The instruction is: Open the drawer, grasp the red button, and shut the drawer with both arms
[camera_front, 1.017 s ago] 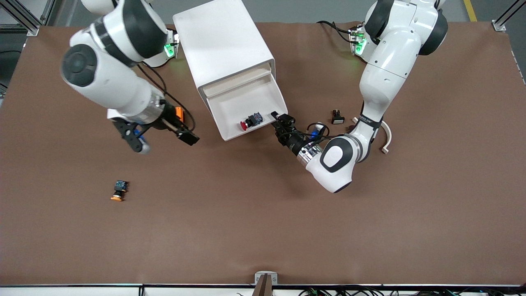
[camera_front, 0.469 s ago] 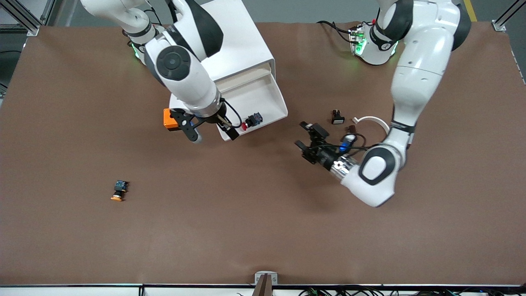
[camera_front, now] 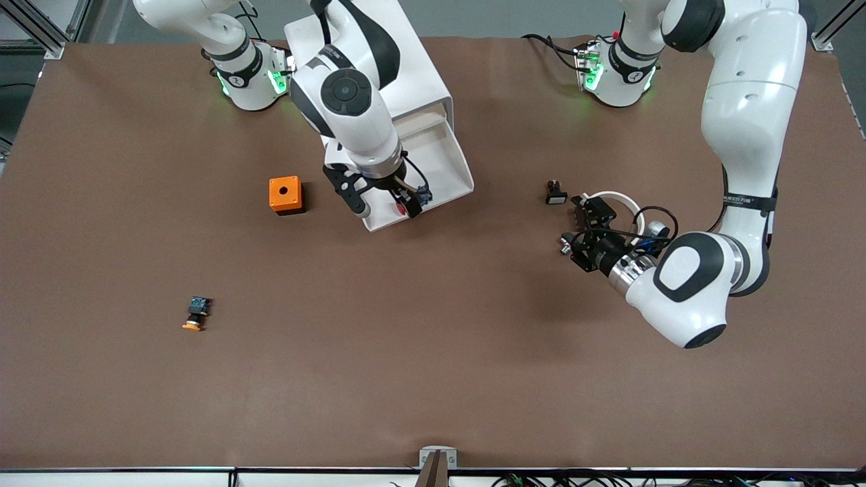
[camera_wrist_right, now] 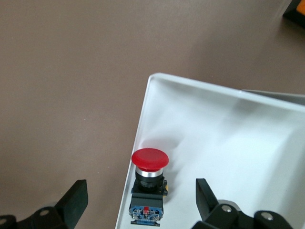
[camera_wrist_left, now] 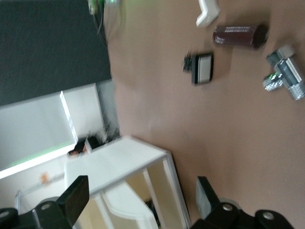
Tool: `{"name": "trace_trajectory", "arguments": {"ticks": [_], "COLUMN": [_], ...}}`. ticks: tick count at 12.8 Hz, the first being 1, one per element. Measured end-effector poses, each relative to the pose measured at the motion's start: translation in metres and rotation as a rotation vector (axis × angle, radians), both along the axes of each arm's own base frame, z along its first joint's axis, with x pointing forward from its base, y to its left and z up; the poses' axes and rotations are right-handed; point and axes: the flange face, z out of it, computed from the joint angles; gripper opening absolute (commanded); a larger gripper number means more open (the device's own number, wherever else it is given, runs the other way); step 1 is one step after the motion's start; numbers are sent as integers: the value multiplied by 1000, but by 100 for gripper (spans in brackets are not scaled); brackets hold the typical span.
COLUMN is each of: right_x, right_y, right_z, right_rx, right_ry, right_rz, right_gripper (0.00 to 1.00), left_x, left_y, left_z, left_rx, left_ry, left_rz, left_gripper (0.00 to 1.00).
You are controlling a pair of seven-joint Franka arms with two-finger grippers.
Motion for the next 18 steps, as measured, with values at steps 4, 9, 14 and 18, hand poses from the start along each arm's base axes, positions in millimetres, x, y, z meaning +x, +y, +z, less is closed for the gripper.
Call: {"name": "trace_trajectory", "arguments": {"ticks": [4, 9, 14, 18], "right_x": [-23, -29, -27, -17], "right_y": [14, 20, 20, 18], "right_z": [-21, -39, -38, -29], "right_rx": [-8, -29, -28, -15], "right_ry": [-32, -42, -45, -61], "right_rz": [-15, -16, -16, -23], "right_gripper": [97, 74, 26, 7], "left_x": [15, 29, 35, 21], "left_y": [-4, -18, -41, -105], "left_z": [29, 42, 61, 60], "left_rx": [-148, -438, -532, -542], "left_ry": [-248, -520, -669, -751], "left_rz": [-179, -534, -659, -904], "left_gripper": [99, 99, 99, 99]}}
